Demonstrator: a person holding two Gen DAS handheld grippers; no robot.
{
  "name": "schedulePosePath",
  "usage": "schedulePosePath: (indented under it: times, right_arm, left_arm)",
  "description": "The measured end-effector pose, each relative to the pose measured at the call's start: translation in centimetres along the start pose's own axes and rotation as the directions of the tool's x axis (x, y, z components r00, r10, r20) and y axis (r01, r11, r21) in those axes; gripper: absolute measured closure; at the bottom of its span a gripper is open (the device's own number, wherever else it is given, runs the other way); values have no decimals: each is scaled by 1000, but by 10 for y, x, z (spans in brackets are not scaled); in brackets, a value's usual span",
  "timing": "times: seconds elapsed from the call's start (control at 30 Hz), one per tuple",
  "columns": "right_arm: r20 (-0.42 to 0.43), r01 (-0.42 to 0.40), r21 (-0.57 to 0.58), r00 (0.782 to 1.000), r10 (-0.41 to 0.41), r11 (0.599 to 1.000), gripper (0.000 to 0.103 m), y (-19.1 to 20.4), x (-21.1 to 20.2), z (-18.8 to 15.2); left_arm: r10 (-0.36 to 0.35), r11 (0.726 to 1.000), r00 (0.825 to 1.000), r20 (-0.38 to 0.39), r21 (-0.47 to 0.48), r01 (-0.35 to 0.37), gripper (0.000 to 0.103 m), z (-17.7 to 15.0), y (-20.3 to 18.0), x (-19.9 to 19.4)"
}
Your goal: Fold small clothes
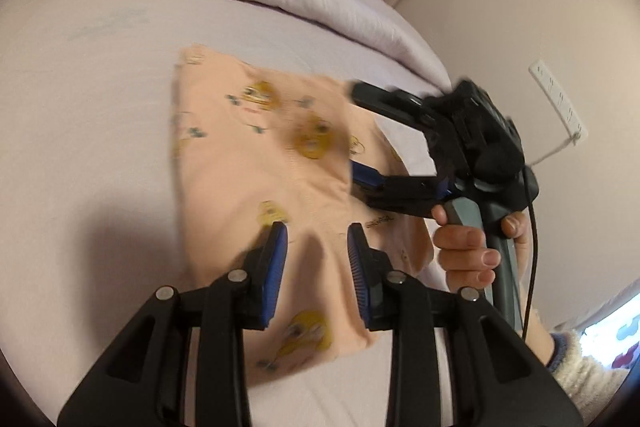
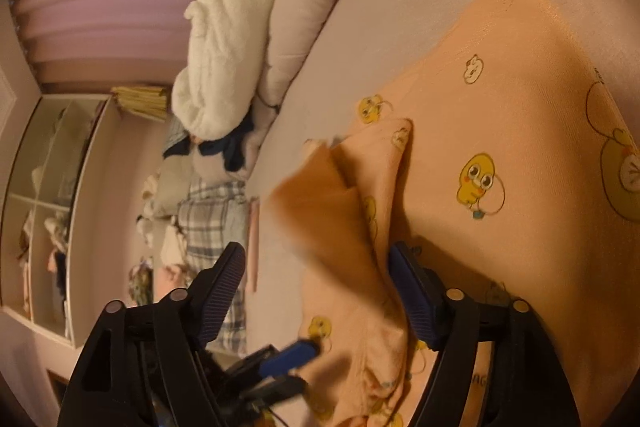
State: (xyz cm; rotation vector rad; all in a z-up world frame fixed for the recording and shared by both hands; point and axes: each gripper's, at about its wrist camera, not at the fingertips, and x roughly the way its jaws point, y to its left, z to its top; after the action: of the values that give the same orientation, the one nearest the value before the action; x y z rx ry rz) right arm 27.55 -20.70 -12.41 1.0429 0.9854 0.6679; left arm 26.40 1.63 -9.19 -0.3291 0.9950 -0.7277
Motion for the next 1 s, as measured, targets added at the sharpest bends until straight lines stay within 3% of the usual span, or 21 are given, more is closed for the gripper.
schedulePosePath:
  times: [0.1, 0.23, 0.4, 0.43, 0.63, 0.83, 0.97, 1.0]
  right_arm:
    - [3, 31, -42, 1000, -31, 999, 24, 4, -2, -2]
    - [22, 194, -108, 981, -193, 975, 29, 12, 14, -3]
    - [58, 348, -211, 937, -343, 914, 88, 17, 39, 0]
    - [74, 375, -226, 927, -368, 899, 90, 17, 42, 0]
    - [153, 403, -330, 915, -373, 854, 93, 51, 16, 3]
    - [206, 533, -329, 846, -491, 780, 93, 60, -21, 32]
    - [194, 586, -276, 810, -553, 762, 93, 33, -32, 41]
    - [190, 587, -265, 810, -555, 765, 93, 25, -33, 42]
  left_arm:
    - [14, 1000, 999, 30, -22, -13, 73, -7, 10, -17]
    - [20, 998, 999, 36, -59, -17, 73, -18, 19, -22]
    - [11, 994, 999, 34, -106, -8, 73, -34, 28, -31]
    - [10, 993, 999, 31, -120, -7, 73, -38, 32, -32]
    - [35, 989, 999, 14, -146, -32, 68, -48, 43, -38]
    - [16, 989, 1000, 9, -147, -15, 68, -50, 42, -30]
    - [10, 992, 1000, -17, -125, -12, 68, -47, 32, -17]
    - [9, 993, 1000, -20, -115, -11, 68, -45, 27, -15]
